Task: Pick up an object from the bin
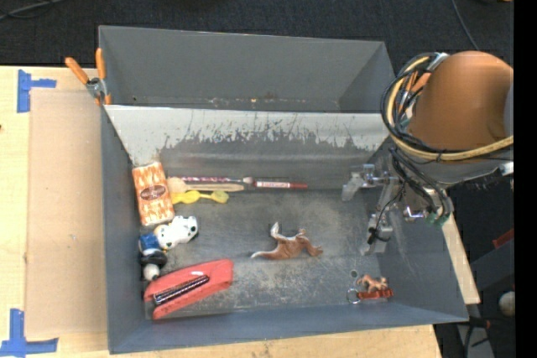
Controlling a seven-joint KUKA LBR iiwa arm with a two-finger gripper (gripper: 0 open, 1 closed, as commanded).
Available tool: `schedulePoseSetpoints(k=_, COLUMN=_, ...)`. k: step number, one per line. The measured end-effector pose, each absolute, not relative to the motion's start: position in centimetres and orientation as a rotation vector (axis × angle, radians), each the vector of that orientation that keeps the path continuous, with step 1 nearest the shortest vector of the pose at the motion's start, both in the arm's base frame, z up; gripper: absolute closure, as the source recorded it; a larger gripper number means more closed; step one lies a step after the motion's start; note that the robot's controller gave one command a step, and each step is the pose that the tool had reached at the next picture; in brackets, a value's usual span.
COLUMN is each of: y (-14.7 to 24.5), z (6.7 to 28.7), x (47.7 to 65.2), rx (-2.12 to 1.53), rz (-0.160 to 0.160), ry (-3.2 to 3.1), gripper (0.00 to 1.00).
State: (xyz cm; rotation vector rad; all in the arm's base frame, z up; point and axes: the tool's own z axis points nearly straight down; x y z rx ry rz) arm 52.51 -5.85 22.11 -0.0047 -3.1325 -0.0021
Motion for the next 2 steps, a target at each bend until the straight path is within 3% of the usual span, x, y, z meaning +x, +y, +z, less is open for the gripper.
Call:
schedulePoseSetpoints(k=1, y=-5.8, z=22.5, x=52.7, rx=-0.001, rz=-0.001, ry=-3.141, gripper=0.00)
schedulePoseSetpoints(k=2, y=-0.1, z=20.7, x=52.3, rx=0.081, rz=-0.001, ry=-3.138, gripper=0.00)
